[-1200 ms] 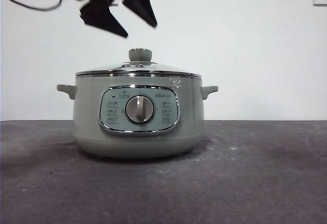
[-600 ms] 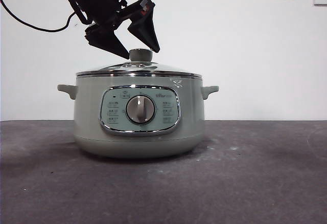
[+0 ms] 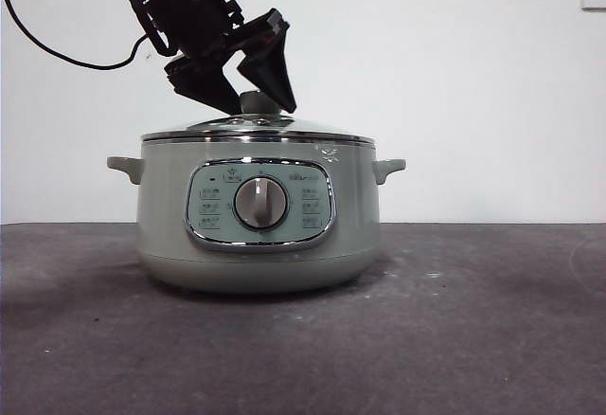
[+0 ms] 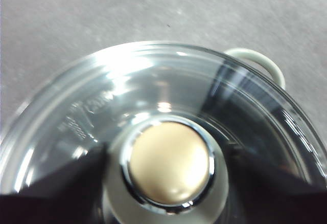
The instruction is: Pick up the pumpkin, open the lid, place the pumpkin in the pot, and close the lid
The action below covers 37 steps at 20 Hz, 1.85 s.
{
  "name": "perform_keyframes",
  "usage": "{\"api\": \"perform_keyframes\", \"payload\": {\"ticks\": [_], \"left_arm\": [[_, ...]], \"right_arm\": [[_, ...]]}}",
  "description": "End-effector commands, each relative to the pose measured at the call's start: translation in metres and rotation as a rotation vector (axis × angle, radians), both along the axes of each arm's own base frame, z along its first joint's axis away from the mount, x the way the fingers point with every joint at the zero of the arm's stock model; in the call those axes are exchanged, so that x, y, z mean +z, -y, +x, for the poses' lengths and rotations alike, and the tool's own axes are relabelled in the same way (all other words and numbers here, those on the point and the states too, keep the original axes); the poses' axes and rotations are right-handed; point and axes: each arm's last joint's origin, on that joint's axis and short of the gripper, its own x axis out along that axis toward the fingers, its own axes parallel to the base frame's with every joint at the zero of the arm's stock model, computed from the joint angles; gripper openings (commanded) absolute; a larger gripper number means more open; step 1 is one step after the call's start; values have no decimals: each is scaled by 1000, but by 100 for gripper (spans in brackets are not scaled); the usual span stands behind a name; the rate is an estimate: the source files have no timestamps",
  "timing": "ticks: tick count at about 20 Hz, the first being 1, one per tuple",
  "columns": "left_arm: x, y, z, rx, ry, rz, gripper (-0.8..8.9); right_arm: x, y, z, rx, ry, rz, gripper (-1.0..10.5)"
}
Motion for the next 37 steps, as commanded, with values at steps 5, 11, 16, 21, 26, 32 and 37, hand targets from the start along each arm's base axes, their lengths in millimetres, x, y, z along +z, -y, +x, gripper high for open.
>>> {"api": "perform_keyframes", "payload": {"ticks": [5,11,16,21,26,32,37], "left_arm": [[-3,2,1,-15,-4,3,-8],[19,-2,-4,-11,60,-28,-8],[57,-14,-16,4,152,-70,-8],[107,-46,-48,53,195,-86,-8],[149,-84,-107,107,250,-100,-8],[179,-114,-182,156,324,-99,-8],[184,-125,-216,155,333,-104,-8]], "right_arm": [[1,0,0,-9,5,7,-12],[1,0,0,-9,5,7,-12],[0,-1,1,-9,4,7,-12],[0,-9,17,-2,41,38,-12],[-1,-33,60,21,33,66,-13],[-1,-90,138,89,-13,39,-12],[-37,-150,188,184,-55,-35,-13]]}}
